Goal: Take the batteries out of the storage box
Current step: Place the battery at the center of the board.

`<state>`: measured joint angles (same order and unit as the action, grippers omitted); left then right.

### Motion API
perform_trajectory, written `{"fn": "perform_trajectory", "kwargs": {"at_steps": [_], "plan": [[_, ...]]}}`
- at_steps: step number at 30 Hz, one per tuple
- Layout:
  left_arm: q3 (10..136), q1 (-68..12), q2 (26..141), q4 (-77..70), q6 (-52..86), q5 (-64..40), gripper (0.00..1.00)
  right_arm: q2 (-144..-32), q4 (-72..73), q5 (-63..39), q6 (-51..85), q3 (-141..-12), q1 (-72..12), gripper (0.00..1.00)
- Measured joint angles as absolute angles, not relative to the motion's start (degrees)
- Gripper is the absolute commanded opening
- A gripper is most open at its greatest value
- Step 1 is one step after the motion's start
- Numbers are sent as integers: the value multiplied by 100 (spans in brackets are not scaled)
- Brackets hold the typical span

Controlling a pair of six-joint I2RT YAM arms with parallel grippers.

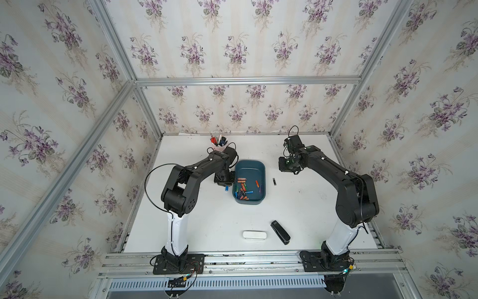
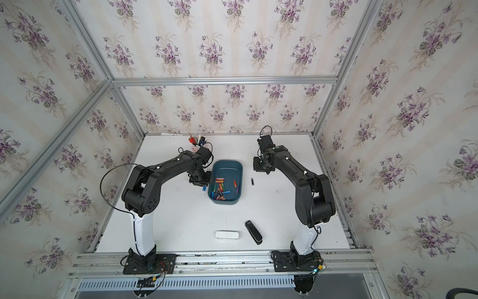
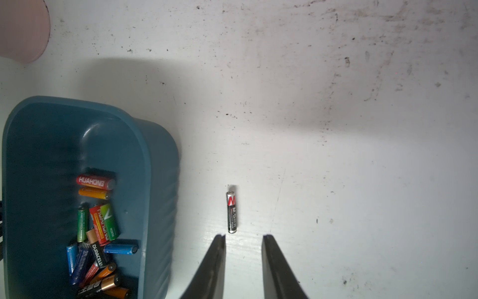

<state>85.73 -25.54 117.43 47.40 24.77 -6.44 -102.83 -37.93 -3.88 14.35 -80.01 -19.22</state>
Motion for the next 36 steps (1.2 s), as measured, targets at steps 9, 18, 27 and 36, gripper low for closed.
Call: {"fn": "perform_trajectory", "kwargs": {"at_steps": [9, 18, 27, 36], "plan": [[8589, -2556, 11784, 4759, 2477, -663, 25, -10283, -3793, -390, 1435, -8001, -1922, 29], [8641, -2556, 11769, 4827, 2477, -661, 33, -10280, -3809, -390, 1439, -8012, -1964, 30], [8823, -2536, 11384, 4917, 2477, -624, 33, -10267, -4077, -366, 1487, -8464, -2563, 31], [8761, -2355, 11008, 5137, 2410, -572, 34, -10930, -4222, -287, 1632, -9157, -3468, 31]]}}
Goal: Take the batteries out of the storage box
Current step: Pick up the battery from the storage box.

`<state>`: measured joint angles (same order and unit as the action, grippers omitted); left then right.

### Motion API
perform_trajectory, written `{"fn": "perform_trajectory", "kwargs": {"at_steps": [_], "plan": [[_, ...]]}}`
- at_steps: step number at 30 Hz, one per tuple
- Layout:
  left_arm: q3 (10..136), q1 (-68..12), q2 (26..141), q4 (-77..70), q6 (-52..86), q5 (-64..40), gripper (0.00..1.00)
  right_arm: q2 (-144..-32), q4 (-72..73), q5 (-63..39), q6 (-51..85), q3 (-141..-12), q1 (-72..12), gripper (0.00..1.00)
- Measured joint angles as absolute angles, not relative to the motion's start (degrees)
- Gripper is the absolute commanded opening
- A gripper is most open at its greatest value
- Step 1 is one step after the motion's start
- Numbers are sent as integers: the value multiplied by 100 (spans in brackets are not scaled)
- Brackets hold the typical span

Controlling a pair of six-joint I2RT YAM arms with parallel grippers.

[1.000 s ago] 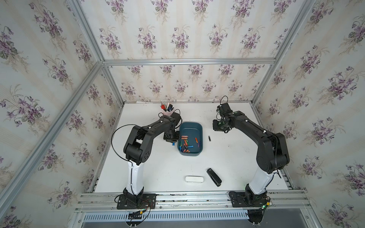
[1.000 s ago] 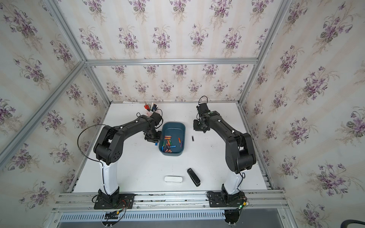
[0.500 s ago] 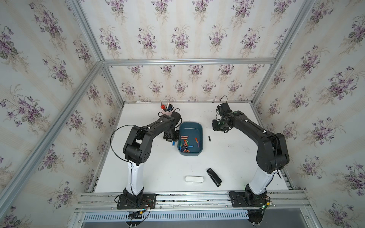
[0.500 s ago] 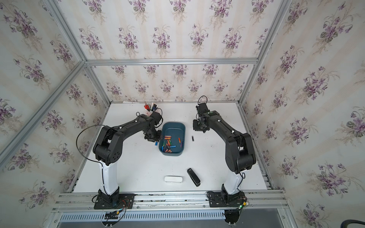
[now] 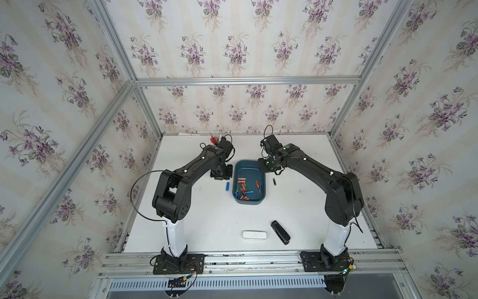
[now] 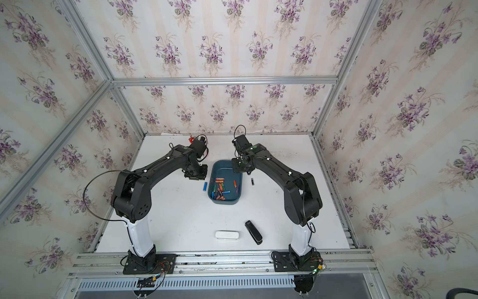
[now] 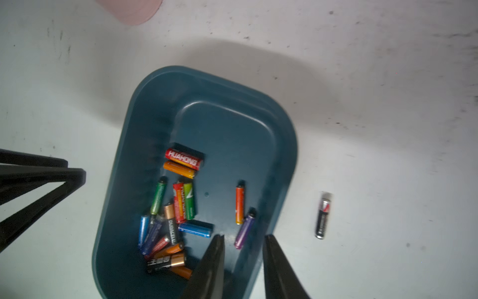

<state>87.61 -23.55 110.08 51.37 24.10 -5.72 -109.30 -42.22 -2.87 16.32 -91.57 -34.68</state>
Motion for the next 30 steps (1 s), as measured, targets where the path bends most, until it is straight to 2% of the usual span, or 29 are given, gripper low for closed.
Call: {"fn": "perform_trajectory", "kwargs": {"at_steps": [13, 30], "plan": [[8221, -2117, 10604, 5166, 2329, -567, 34, -12042, -4604, 89, 1651, -9789, -3787, 31], [8077, -2104, 10562, 5131, 2285, -567, 34, -12597, -4960, 373, 1629, -9996, -3889, 29]]}}
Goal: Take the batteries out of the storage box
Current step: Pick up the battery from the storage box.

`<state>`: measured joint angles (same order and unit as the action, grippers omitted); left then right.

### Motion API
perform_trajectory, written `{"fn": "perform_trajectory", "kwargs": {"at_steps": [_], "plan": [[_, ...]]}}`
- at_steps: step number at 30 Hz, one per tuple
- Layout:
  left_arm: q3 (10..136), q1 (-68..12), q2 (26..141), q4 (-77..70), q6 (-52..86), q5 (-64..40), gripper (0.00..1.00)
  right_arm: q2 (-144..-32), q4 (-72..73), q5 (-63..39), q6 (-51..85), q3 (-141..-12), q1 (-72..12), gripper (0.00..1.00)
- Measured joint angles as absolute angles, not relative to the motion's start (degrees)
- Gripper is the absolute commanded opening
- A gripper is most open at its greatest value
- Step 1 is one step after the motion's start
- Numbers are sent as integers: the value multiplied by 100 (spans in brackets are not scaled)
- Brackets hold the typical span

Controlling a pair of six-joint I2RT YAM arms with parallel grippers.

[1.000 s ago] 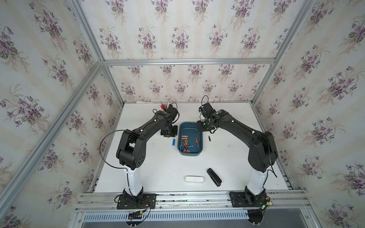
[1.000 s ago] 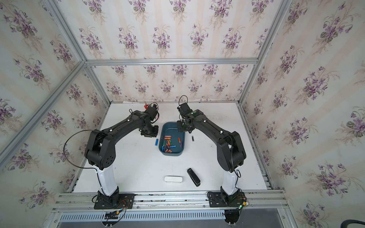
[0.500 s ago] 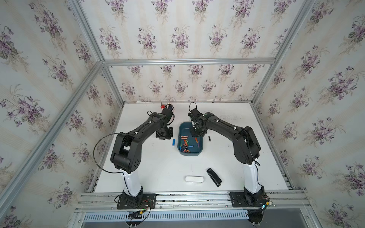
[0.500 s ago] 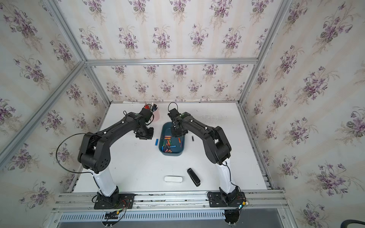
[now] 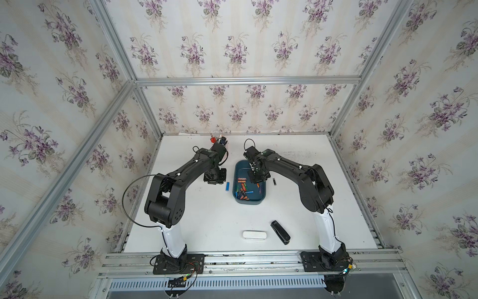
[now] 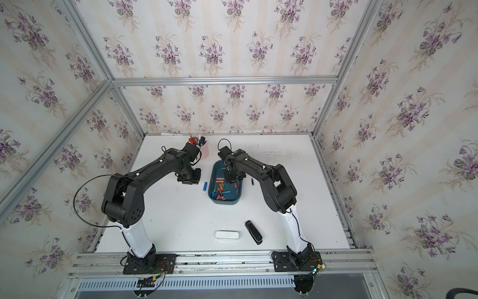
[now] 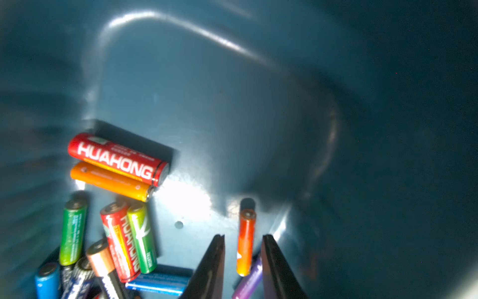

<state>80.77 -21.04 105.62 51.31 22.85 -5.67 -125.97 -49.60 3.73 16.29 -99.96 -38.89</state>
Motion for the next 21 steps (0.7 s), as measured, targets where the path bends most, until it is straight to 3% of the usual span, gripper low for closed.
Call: {"fn": "perform_trajectory", "kwargs": {"at_steps": [21], "plan": [[8007, -2102, 10414, 5144, 2285, -550, 34, -12744, -4947, 123, 1608, -9983, -3931, 16]]}}
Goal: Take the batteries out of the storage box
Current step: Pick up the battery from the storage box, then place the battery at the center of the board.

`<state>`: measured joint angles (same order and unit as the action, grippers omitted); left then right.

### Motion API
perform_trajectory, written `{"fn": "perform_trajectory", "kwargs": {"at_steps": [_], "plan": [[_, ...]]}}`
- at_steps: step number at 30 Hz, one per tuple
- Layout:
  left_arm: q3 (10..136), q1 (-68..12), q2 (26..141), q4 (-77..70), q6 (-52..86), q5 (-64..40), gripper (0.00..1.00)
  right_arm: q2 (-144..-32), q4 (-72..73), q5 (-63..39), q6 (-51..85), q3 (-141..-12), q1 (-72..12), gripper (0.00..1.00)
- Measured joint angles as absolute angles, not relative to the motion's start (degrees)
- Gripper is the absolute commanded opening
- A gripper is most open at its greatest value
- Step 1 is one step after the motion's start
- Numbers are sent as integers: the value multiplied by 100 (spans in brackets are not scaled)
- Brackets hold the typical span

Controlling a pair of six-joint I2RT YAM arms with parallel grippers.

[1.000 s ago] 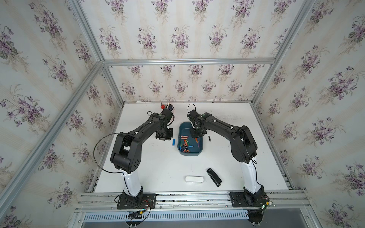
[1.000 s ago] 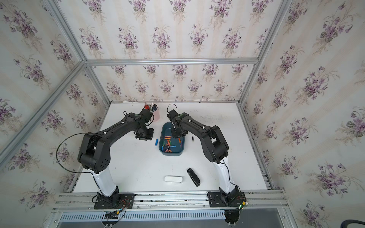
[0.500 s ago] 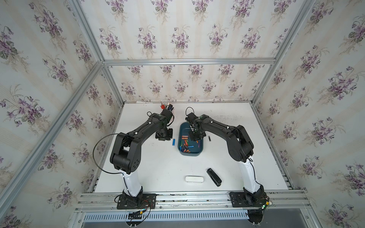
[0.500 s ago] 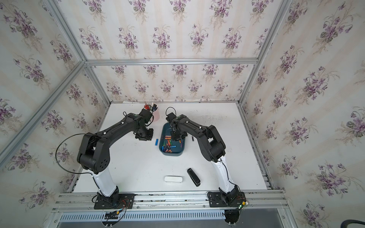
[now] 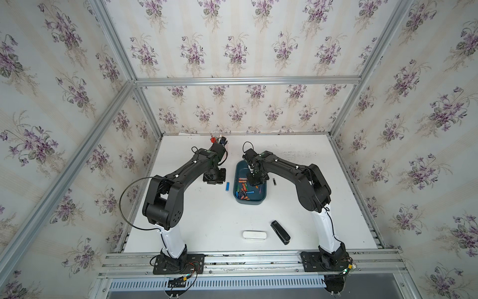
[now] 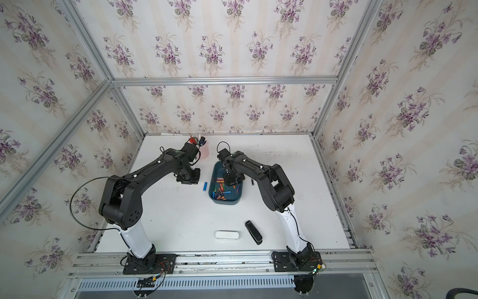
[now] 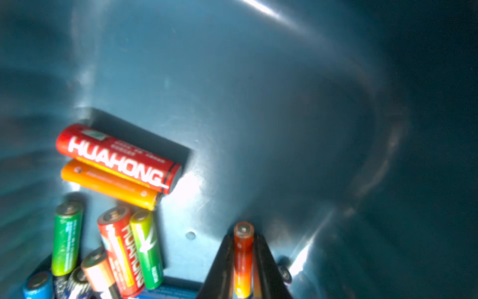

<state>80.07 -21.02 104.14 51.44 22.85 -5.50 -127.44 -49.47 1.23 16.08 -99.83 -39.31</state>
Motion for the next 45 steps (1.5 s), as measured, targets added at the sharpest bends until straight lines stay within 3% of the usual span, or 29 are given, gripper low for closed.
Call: {"fn": "perform_trajectory", "kwargs": {"at_steps": [14, 24, 32, 45], "plan": [[8020, -2102, 10429, 5159, 2285, -552, 34, -12088, -4965, -93, 1619, -10062, -3898, 13], [8103, -2104, 10468, 5168, 2285, -554, 34, -11415, -5131, -89, 1625, -10265, -3336, 14], [8169, -2104, 10527, 5168, 2285, -572, 34, -11072, -5046, 89, 1498, -9277, -2429, 14], [8173, -2104, 10565, 5168, 2285, -580, 34, -11404, -4438, -95, 1455, -8420, -2213, 14]]}}
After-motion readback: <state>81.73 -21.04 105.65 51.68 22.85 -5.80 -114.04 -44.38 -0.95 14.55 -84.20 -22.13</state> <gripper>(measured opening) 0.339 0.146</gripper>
